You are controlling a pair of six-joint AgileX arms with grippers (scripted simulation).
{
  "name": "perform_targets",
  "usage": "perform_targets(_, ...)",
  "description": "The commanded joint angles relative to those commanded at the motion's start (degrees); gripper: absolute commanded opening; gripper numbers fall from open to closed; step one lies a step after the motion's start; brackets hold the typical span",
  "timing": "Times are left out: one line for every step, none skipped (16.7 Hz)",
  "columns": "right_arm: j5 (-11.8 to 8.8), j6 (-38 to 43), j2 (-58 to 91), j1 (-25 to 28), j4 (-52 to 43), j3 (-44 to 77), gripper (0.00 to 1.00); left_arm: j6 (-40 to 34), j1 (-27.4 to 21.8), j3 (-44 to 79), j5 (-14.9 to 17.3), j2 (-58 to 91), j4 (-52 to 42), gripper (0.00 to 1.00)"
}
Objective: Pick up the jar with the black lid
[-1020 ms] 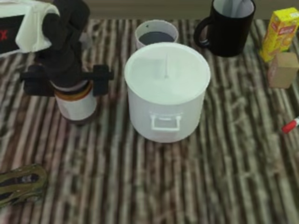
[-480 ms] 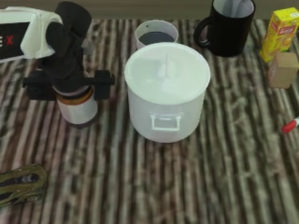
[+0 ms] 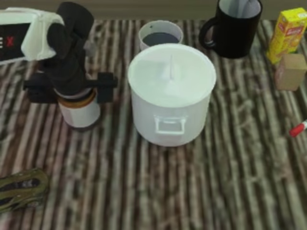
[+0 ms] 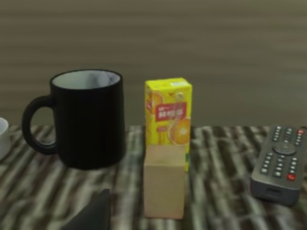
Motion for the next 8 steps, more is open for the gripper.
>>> perform_targets(0.00,0.00,0.00,0.00,0.00,0.00,1.00,0.00,0.00,0.00,0.00,0.00,0.00,0.90)
perform_targets(0.00,0.00,0.00,0.00,0.00,0.00,1.00,0.00,0.00,0.00,0.00,0.00,0.00,0.98)
perform_targets(0.00,0.00,0.00,0.00,0.00,0.00,1.00,0.00,0.00,0.00,0.00,0.00,0.00,1.00)
perform_targets(0.00,0.00,0.00,0.00,0.00,0.00,1.00,0.00,0.00,0.00,0.00,0.00,0.00,1.00)
perform_targets(0.00,0.00,0.00,0.00,0.00,0.00,1.00,0.00,0.00,0.00,0.00,0.00,0.00,1.00)
perform_targets(0.00,0.00,0.00,0.00,0.00,0.00,1.00,0.00,0.00,0.00,0.00,0.00,0.00,1.00)
perform_targets(0.00,0.00,0.00,0.00,0.00,0.00,1.00,0.00,0.00,0.00,0.00,0.00,0.00,1.00)
perform_targets(0.00,0.00,0.00,0.00,0.00,0.00,1.00,0.00,0.00,0.00,0.00,0.00,0.00,1.00)
